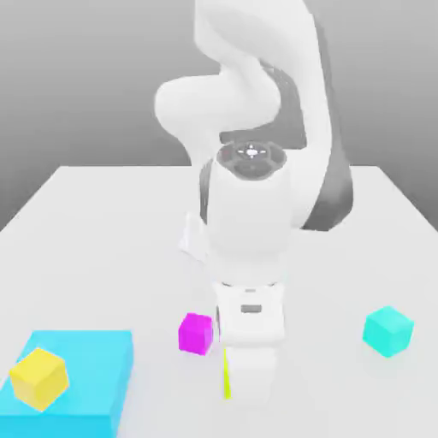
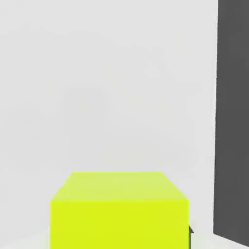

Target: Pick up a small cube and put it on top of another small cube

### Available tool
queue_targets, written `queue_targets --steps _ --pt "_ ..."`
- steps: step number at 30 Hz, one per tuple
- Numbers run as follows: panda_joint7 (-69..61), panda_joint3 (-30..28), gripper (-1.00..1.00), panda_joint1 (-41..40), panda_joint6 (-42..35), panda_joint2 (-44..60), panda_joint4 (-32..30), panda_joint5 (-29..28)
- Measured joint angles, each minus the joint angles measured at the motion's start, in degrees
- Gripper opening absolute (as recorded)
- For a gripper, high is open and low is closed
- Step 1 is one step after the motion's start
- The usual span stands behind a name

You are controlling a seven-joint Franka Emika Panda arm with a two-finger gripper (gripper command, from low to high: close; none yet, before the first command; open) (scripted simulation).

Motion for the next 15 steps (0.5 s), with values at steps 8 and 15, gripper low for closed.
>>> queue_targets --steps 8,15 --pt "-9.0 7.4 -1.0 8.0 -1.5 -5.5 -3.7 -4.1" --pt "-19.1 11.6 -1.0 17.5 -2.3 -9.9 -7.2 -4.7"
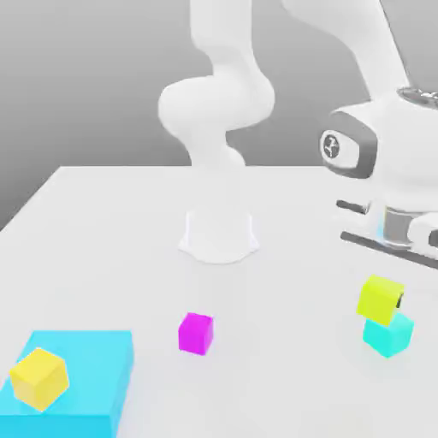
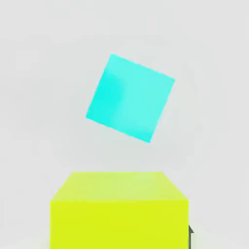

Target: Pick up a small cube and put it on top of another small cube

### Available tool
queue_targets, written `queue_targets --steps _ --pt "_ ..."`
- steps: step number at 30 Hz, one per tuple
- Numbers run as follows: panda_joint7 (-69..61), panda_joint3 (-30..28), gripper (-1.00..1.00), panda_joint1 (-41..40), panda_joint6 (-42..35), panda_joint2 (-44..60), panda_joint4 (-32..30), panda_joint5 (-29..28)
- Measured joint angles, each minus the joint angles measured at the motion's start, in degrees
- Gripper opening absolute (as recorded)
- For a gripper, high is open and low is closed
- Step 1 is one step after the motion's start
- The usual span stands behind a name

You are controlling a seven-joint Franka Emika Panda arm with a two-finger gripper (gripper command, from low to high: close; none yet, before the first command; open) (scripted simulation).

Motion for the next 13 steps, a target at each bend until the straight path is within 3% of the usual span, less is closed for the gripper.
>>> queue_targets --steps 4,10,11,13 --pt "-3.7 0.7 -1.0 6.4 1.9 0.8 -0.9 0.5" --pt "-4.9 -0.9 -1.0 4.6 9.4 8.5 -0.8 1.7" --pt "-4.9 -0.9 1.0 4.6 10.5 9.7 -0.8 1.8" --pt "-4.9 -0.9 1.0 4.6 10.5 9.7 -0.8 1.8"
